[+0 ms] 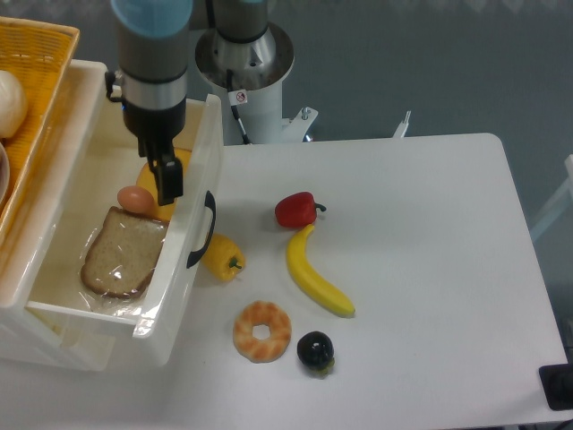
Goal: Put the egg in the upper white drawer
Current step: 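Raise the open gripper up out of the drawer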
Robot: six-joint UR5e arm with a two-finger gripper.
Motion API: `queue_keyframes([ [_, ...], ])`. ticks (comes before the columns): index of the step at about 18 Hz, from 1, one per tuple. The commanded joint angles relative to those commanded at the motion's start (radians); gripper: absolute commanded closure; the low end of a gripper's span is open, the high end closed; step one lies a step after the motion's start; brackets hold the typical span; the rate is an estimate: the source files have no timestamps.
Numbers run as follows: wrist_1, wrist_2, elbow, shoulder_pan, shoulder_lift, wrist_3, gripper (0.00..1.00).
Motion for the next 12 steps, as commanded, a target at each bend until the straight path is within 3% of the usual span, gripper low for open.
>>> queue_keyframes([
  [4, 0.005, 0.011, 0.002, 0.022, 0.017, -0.169, 0.00],
  [8, 0.006, 0.059, -0.006, 0.042, 0.002, -0.174, 0.00],
  [12, 0.002, 0.074, -0.011, 0.110, -0.026, -0.171, 0.00],
])
